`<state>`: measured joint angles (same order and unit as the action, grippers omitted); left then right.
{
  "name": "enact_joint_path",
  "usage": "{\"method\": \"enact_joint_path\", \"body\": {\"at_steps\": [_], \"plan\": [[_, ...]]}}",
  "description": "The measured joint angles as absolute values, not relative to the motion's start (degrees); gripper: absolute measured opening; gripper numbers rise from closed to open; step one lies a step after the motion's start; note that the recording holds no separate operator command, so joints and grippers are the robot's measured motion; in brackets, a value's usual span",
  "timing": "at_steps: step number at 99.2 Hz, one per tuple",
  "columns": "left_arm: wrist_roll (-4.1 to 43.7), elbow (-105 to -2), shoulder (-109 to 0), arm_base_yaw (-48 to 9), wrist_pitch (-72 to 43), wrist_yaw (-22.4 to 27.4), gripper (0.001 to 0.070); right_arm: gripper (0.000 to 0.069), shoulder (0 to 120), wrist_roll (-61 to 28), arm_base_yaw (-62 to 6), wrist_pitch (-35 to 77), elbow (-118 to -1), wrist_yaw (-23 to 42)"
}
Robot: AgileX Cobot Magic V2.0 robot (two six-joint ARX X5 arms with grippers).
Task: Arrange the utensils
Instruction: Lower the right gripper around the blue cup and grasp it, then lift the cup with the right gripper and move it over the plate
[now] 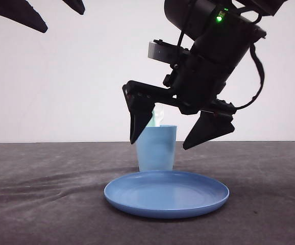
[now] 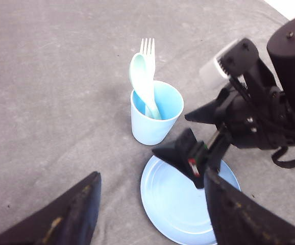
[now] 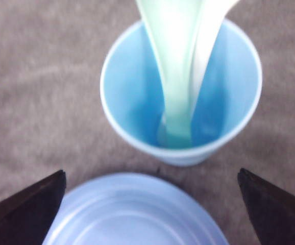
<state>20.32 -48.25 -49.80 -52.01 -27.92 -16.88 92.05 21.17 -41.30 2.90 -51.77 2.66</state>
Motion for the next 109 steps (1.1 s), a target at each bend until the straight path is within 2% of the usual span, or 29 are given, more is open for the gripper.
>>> {"method": "enact_joint_path", "body": {"at_steps": [28,109], "plan": [[19.5,-48.2,-49.8,-52.0,-27.9,-16.9,0.0386,0.068,95.8,21.5,-40.0,2.7,-54.3,0.0],[19.0,-48.2,-49.8,-52.0,-27.9,-16.9,0.0386,0.0678,102.7,20.8,-37.4,1.3,-60.1,0.2]]}}
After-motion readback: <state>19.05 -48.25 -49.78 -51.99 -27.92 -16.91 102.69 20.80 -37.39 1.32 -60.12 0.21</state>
